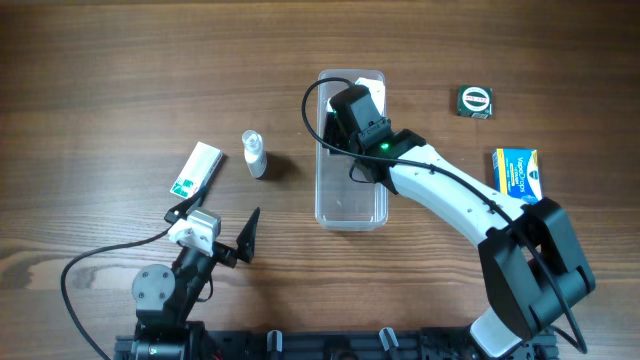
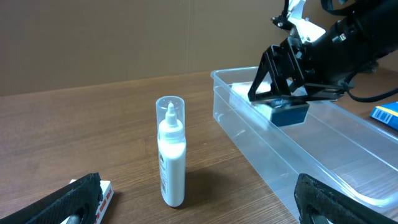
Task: Pack container
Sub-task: 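Carry the Hansaplast box left over the clear container, then lower the Hansaplast box into the container and open the right gripper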
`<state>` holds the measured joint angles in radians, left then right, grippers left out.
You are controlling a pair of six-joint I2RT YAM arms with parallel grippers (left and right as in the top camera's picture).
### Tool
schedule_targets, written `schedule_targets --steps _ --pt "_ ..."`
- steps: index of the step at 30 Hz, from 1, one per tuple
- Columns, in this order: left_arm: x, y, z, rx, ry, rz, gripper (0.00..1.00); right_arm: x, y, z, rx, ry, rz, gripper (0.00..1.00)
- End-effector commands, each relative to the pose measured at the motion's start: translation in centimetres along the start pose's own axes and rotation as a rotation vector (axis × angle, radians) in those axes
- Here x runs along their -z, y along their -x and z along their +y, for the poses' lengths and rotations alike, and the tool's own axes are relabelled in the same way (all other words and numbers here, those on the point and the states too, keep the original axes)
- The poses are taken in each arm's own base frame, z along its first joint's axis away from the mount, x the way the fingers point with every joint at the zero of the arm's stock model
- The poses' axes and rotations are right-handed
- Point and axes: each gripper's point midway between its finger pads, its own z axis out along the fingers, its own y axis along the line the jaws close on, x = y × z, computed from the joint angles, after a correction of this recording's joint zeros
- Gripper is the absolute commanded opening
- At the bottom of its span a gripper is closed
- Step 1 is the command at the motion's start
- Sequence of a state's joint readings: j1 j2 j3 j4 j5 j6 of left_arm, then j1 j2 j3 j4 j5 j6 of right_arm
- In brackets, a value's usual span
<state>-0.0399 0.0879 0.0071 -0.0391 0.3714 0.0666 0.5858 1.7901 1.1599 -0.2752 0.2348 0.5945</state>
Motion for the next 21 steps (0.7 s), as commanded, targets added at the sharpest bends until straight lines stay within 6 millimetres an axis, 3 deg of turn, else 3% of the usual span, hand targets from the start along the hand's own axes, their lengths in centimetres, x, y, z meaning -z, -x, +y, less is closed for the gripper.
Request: schedule_targets --steps 1,7,13,18,21 --pt "0.0 -0.2 0.2 -0.004 0.011 0.008 1.00 -0.5 0.8 -0.6 -0.010 -0.047 -0.040 0.77" --pt "0.0 -0.2 0.2 -0.004 0.011 0.008 1.00 -0.1 2.1 0.1 0.008 -0.032 -0.067 0.79" --pt "0.0 -0.2 0.2 -0.004 0.011 0.008 1.00 2.4 3.8 0.8 0.035 -0.056 -0.009 0.75" --pt "0.0 -0.2 0.2 -0.004 0.011 0.008 1.00 4.2 2.1 1.1 0.108 -0.038 0.148 0.65" --pt "0.0 -0.2 0.2 -0.004 0.011 0.008 1.00 4.8 -0.2 0.6 0.144 -0.035 0.255 0.55"
